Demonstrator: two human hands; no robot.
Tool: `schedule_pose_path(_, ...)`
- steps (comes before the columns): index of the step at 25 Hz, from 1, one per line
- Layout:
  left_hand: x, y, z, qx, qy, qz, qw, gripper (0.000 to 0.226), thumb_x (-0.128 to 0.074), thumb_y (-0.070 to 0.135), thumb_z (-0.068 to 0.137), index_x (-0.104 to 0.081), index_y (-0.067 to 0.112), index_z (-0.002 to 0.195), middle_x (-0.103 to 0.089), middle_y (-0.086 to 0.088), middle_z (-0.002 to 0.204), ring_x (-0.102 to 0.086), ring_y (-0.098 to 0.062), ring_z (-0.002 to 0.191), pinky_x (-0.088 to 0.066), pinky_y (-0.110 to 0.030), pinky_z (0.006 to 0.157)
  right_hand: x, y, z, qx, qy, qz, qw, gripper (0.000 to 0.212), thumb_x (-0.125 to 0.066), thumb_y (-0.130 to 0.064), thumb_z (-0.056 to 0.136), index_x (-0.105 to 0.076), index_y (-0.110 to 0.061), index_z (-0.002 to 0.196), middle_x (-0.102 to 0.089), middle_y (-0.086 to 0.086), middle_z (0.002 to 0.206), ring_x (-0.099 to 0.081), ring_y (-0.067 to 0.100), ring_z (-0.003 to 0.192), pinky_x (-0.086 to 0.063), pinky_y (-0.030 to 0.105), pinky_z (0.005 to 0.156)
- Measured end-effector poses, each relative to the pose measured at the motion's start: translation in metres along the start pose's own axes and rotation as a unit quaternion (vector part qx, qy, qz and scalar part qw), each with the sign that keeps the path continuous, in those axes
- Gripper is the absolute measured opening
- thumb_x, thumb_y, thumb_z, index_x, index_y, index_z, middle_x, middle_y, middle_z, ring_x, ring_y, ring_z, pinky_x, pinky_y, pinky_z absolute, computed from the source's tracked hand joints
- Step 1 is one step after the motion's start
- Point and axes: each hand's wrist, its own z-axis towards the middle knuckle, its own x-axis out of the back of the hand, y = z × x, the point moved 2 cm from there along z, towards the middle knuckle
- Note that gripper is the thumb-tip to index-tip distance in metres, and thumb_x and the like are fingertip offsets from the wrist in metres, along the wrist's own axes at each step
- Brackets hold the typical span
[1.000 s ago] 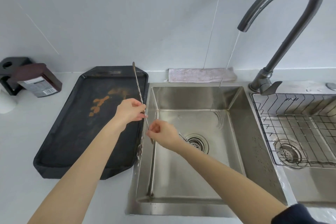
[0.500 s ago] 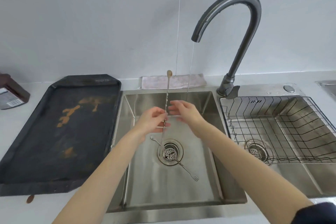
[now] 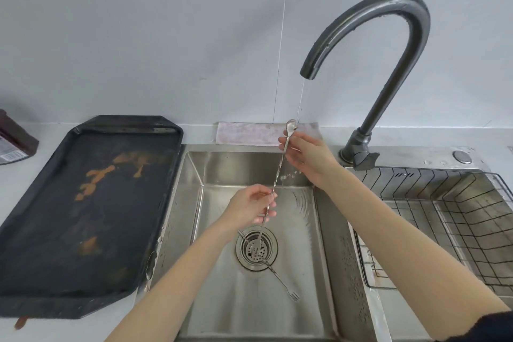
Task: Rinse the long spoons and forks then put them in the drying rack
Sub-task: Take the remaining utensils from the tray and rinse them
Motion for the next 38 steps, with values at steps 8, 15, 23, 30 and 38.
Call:
schedule_pose_path(8, -0.014, 0.007, 0.012, -0.008, -0.008, 0.003, 1.0, 0.012, -0.043, 0.007, 0.097, -0.055, 0.006, 0.099, -0.058, -0.001, 0.076, -0.062, 0.006, 0.046, -0.048, -0.008, 0.05, 0.014, -0.021, 0.007, 0.038, -0.023, -0.021, 0.999, 0.015, -0.056, -0.007, 0.09, -0.056, -0.023, 0.09, -0.063, -0.005, 0.084, -0.061, 0.008, 0.073, -0.038, 0.018, 0.06)
schedule_pose_path(15, -0.023, 0.013, 0.008, -0.02, -0.015, 0.019, 1.0, 0.014, -0.046, 0.012, 0.096, -0.06, 0.009, 0.098, -0.06, 0.0, 0.076, -0.062, -0.006, 0.06, -0.051, -0.013, 0.055, 0.012, -0.027, 0.005, 0.097, 0.042, -0.105, 0.989, 0.018, -0.057, -0.021, 0.091, -0.055, -0.023, 0.073, -0.06, -0.005, 0.07, -0.054, 0.005, 0.061, -0.039, 0.019, 0.058)
schedule_pose_path(23, -0.021, 0.014, 0.006, -0.03, -0.028, 0.003, 0.999, 0.025, -0.042, 0.011, 0.097, -0.06, 0.003, 0.114, -0.06, 0.001, 0.077, -0.064, 0.002, 0.053, -0.055, -0.013, 0.06, 0.0, -0.034, 0.011, 0.06, -0.013, 0.046, 0.997, 0.014, -0.051, -0.015, 0.095, -0.061, -0.019, 0.085, -0.068, -0.005, 0.077, -0.063, 0.002, 0.066, -0.044, 0.01, 0.052)
schedule_pose_path(30, -0.018, 0.02, 0.003, -0.023, -0.064, -0.009, 0.998, 0.021, -0.041, 0.012, 0.098, -0.061, 0.014, 0.099, -0.057, 0.0, 0.075, -0.062, 0.0, 0.054, -0.054, -0.014, 0.058, 0.006, -0.03, 0.016, 0.049, 0.012, 0.013, 0.999, 0.02, -0.044, -0.023, 0.098, -0.061, -0.016, 0.105, -0.069, -0.006, 0.077, -0.065, -0.003, 0.055, -0.045, 0.009, 0.044)
schedule_pose_path(38, -0.005, 0.029, 0.0, -0.016, -0.056, -0.076, 0.995, 0.028, -0.046, 0.002, 0.094, -0.055, 0.022, 0.111, -0.059, -0.001, 0.072, -0.058, -0.002, 0.046, -0.052, -0.014, 0.05, 0.011, 0.003, 0.012, 0.113, -0.045, -0.441, 0.889, 0.043, -0.031, 0.001, 0.094, -0.053, -0.011, 0.129, -0.065, 0.014, 0.118, -0.064, 0.025, 0.091, -0.055, 0.028, 0.078)
